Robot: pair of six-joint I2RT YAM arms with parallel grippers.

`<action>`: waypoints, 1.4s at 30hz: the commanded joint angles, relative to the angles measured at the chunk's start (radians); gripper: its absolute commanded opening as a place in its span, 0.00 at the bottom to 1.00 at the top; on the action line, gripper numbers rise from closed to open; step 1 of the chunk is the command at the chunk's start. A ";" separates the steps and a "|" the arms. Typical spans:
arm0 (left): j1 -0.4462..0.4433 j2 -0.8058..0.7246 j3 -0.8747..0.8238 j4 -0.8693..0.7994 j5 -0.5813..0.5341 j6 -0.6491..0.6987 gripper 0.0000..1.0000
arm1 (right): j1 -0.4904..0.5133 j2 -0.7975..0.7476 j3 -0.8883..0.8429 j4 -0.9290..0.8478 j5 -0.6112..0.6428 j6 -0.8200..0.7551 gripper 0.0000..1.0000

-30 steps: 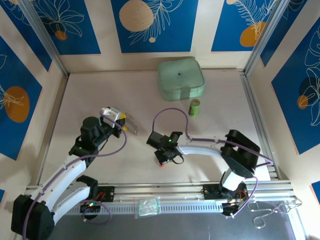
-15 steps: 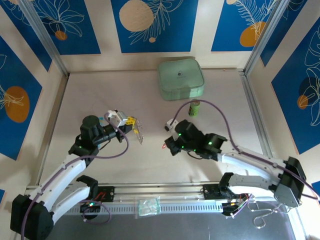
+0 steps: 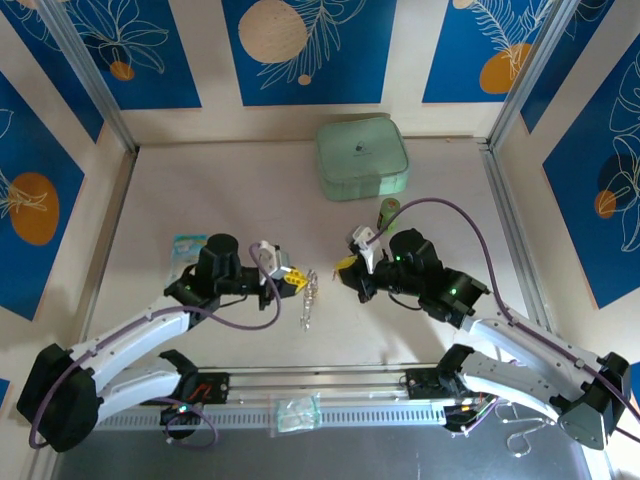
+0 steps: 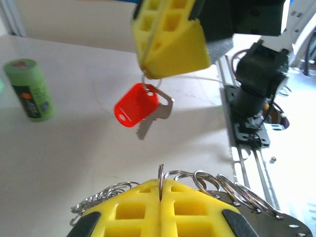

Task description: Put the keys on the keyring

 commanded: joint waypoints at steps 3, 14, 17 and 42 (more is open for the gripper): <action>-0.053 -0.001 0.021 -0.011 -0.050 0.017 0.00 | 0.027 0.024 -0.019 0.044 -0.105 -0.061 0.00; -0.072 0.013 0.025 0.024 -0.118 -0.016 0.00 | 0.081 0.084 -0.007 0.052 -0.116 -0.078 0.00; -0.072 0.024 0.025 0.028 -0.101 -0.029 0.00 | 0.086 0.099 -0.003 0.057 -0.102 -0.075 0.00; -0.078 0.008 0.003 0.060 -0.072 -0.003 0.00 | 0.095 0.150 0.000 0.072 0.021 -0.031 0.00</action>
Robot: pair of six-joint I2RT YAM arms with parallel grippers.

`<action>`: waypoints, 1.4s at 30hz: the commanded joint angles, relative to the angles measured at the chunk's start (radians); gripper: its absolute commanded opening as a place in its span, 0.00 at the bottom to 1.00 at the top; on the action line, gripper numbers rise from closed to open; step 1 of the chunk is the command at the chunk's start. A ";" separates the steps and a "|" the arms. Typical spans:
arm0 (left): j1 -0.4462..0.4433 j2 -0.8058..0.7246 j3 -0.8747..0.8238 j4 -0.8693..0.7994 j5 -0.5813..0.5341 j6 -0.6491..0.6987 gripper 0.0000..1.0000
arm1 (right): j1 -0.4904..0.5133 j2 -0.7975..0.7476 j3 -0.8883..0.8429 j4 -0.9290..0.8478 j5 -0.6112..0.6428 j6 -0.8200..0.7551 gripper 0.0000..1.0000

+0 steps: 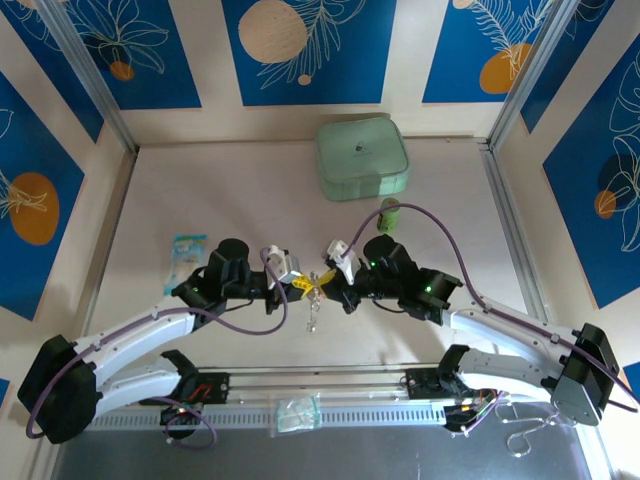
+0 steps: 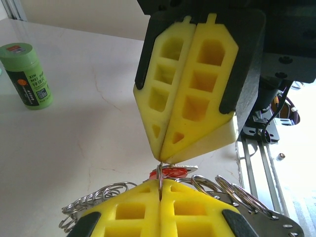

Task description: Put the keys on the keyring

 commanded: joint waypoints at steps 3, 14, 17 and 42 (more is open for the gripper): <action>-0.012 -0.029 -0.007 0.057 0.037 0.040 0.00 | -0.005 0.009 0.012 -0.005 0.039 0.026 0.00; -0.063 -0.085 -0.032 -0.001 -0.053 0.223 0.00 | -0.049 0.018 0.007 -0.005 -0.036 0.103 0.00; -0.074 -0.093 -0.037 -0.006 -0.081 0.246 0.00 | -0.060 0.022 0.006 -0.002 -0.060 0.115 0.00; -0.086 -0.099 -0.038 0.005 -0.151 0.203 0.00 | -0.045 0.002 0.018 -0.005 -0.064 0.082 0.00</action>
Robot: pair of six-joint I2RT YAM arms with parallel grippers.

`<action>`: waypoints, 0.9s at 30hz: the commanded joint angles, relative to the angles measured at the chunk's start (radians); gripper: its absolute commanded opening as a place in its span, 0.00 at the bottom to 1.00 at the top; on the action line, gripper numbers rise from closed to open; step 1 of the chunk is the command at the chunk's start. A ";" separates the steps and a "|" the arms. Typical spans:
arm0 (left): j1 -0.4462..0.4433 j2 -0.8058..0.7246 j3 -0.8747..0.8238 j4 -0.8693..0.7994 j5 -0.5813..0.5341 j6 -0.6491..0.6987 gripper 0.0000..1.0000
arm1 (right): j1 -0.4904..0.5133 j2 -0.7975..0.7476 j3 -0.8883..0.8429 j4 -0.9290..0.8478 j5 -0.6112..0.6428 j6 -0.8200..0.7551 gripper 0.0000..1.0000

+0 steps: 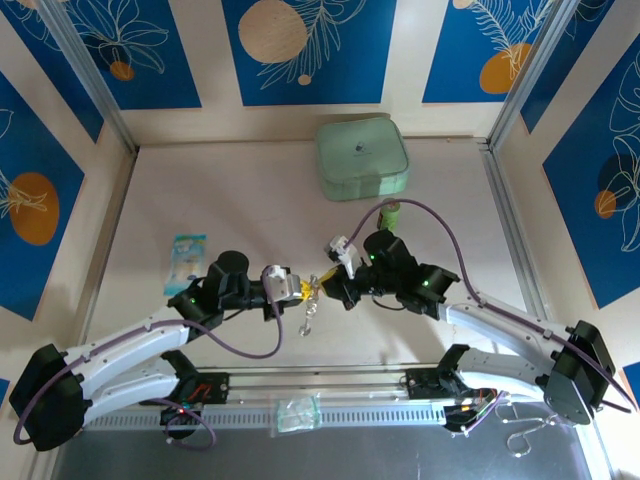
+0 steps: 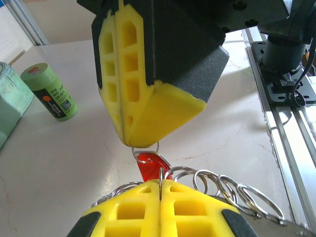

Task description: Put the keys on the keyring

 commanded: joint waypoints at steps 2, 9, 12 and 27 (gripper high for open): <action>-0.011 -0.014 0.020 0.033 -0.001 -0.053 0.00 | 0.032 -0.046 0.001 0.016 0.081 -0.050 0.00; -0.011 0.010 0.072 -0.026 -0.033 -0.223 0.00 | 0.152 -0.083 -0.069 0.093 0.390 -0.289 0.00; -0.012 0.021 0.085 -0.039 -0.043 -0.305 0.00 | 0.166 -0.086 -0.078 0.119 0.405 -0.366 0.00; -0.010 0.046 0.091 -0.053 -0.051 -0.510 0.00 | 0.142 -0.051 -0.048 0.107 0.332 -0.430 0.00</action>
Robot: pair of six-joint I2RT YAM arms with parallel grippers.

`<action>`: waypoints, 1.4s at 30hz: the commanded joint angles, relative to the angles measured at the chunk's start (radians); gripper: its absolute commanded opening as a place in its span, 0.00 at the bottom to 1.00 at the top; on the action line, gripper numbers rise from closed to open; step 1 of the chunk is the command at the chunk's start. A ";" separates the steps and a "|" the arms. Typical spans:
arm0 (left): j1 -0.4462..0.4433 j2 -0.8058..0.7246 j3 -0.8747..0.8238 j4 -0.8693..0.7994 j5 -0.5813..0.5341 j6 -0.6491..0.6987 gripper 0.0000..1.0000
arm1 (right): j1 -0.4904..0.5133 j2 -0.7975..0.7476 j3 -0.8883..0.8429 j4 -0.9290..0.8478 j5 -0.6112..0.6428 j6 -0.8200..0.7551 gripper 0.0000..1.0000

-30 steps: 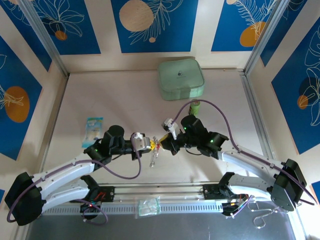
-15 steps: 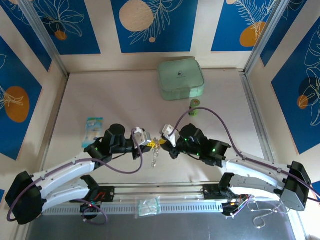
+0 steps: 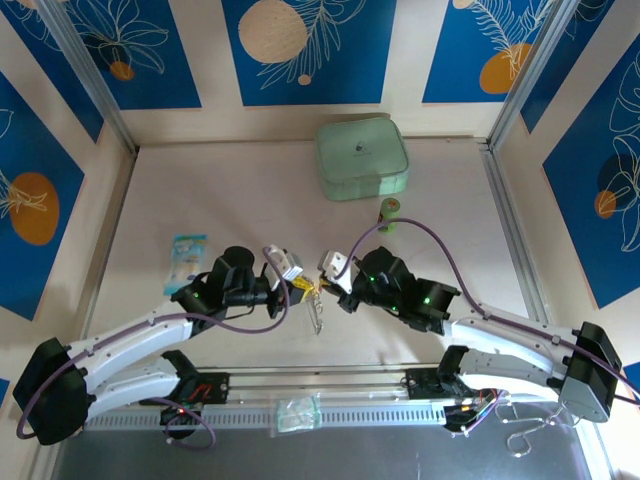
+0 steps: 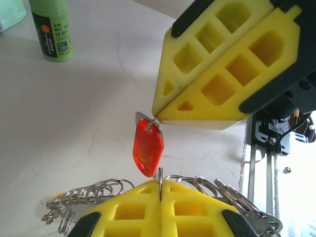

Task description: Put the keys on the keyring

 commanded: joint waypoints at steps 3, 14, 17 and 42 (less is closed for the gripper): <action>-0.008 0.001 0.034 0.031 0.004 -0.079 0.00 | 0.006 0.023 0.028 0.002 -0.021 -0.032 0.00; -0.008 0.020 0.057 0.022 -0.009 -0.135 0.00 | 0.025 0.030 0.029 -0.006 -0.038 -0.033 0.00; -0.008 0.024 0.057 0.036 -0.007 -0.148 0.00 | 0.028 0.036 0.032 -0.008 -0.038 -0.034 0.00; -0.007 0.024 0.057 0.046 -0.023 -0.185 0.00 | 0.054 0.024 0.031 -0.010 0.050 -0.024 0.00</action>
